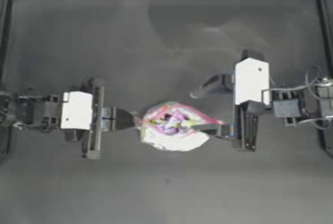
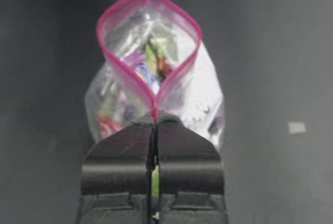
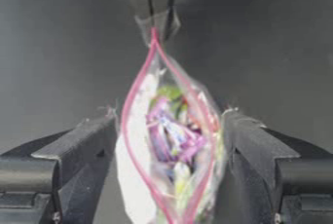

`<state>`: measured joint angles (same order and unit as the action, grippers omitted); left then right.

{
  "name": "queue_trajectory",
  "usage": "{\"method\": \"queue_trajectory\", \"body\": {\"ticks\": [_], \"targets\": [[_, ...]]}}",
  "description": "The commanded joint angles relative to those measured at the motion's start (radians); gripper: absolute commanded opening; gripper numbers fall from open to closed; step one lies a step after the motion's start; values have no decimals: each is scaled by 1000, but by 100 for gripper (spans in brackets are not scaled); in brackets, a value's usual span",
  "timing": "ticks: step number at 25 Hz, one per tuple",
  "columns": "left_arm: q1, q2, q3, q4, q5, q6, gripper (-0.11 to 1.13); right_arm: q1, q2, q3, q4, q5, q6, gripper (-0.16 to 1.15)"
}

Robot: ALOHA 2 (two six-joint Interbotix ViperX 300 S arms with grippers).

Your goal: Put candy in bag

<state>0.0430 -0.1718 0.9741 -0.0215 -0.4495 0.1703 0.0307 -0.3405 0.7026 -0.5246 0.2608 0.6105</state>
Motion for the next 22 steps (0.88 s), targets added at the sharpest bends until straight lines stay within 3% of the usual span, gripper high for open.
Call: {"method": "queue_trajectory", "body": {"ticks": [1, 18, 22], "targets": [[2, -64, 6, -2, -3, 2, 5, 3, -18, -11, 8, -6, 0, 94], [0, -78, 38, -2, -3, 0, 5, 5, -18, -11, 21, -9, 0, 94], [0, -72, 31, -2, -6, 0, 19, 3, -17, -11, 28, -14, 0, 94]]}}
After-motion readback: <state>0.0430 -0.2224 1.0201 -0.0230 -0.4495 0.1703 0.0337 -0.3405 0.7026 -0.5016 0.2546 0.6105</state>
